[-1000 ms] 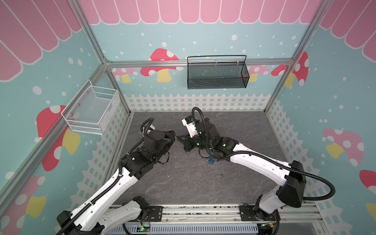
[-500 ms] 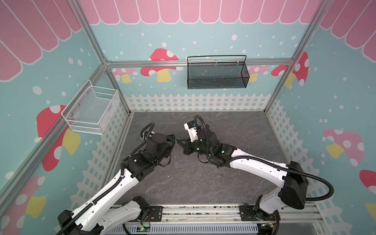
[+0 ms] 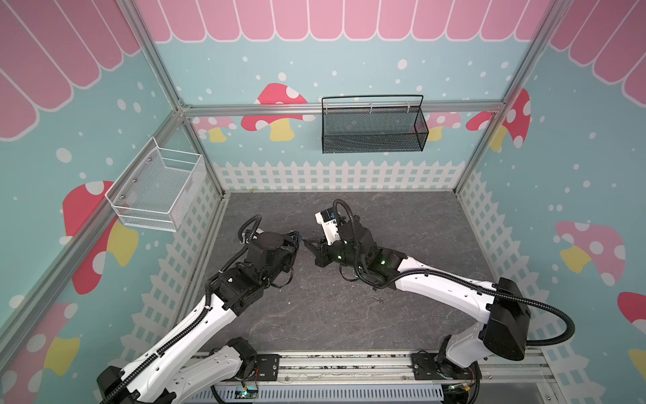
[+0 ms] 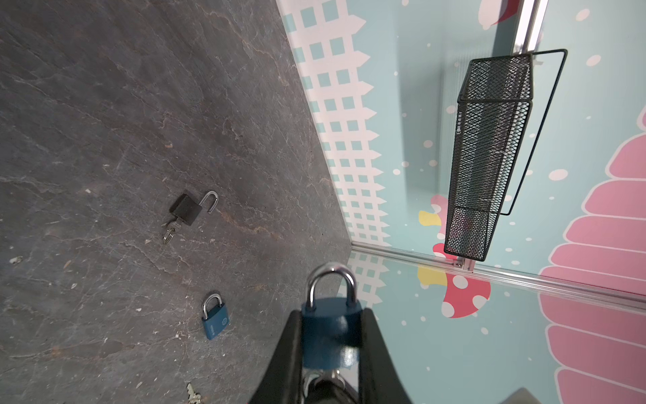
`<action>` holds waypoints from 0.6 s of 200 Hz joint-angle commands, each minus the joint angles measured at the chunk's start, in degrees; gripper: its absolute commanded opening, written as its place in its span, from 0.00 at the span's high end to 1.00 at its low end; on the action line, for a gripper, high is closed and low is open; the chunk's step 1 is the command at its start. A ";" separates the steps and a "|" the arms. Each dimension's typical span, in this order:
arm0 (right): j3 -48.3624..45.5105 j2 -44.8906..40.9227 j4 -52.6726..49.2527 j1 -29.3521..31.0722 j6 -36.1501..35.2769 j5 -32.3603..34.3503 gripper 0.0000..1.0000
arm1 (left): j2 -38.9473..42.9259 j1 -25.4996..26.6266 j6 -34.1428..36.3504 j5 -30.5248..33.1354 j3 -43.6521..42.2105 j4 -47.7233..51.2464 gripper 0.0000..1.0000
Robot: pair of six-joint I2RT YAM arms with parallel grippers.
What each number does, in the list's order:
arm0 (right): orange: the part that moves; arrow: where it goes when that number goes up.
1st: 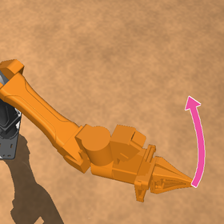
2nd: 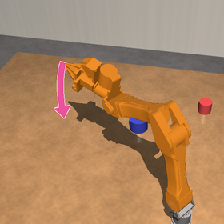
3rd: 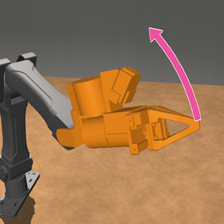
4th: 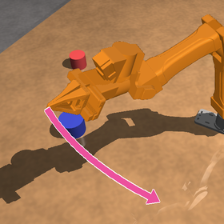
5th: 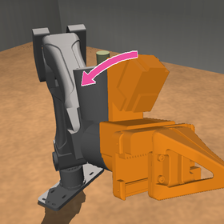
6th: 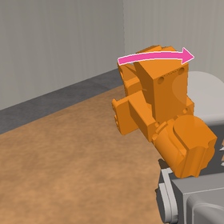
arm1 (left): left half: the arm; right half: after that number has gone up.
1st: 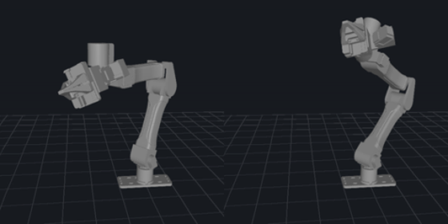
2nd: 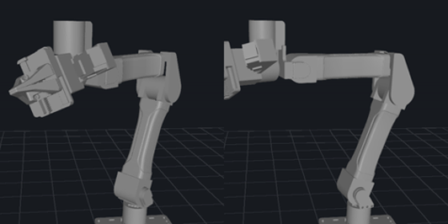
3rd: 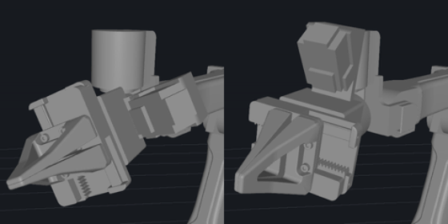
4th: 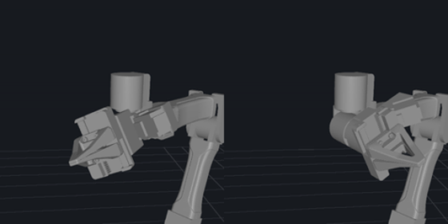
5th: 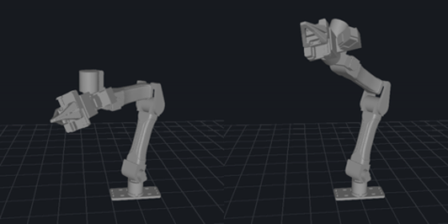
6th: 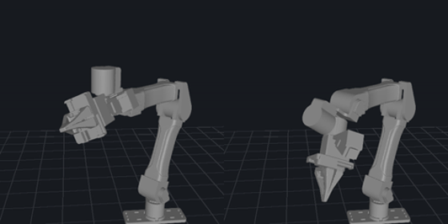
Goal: Unlock with the key
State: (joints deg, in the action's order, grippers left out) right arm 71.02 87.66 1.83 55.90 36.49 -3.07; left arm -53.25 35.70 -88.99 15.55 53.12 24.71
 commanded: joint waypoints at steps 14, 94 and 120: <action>2.33 -2.22 -7.77 -0.02 -0.08 -0.09 1.00 | 3.05 -1.97 -4.55 2.37 -2.71 -1.76 1.00; 4.65 -2.32 -12.76 0.04 -2.56 -1.53 1.00 | 5.13 -3.71 -7.90 2.10 -4.26 -3.07 1.00; 5.11 -1.85 -9.28 0.03 -3.40 -4.36 1.00 | 4.24 -3.71 -8.82 -0.61 -4.95 -5.25 1.00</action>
State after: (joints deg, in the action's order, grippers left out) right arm 74.41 86.39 -9.26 55.88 34.70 -5.19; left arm -48.64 32.27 -95.70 15.99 48.99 22.37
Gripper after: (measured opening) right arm 0.048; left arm 0.189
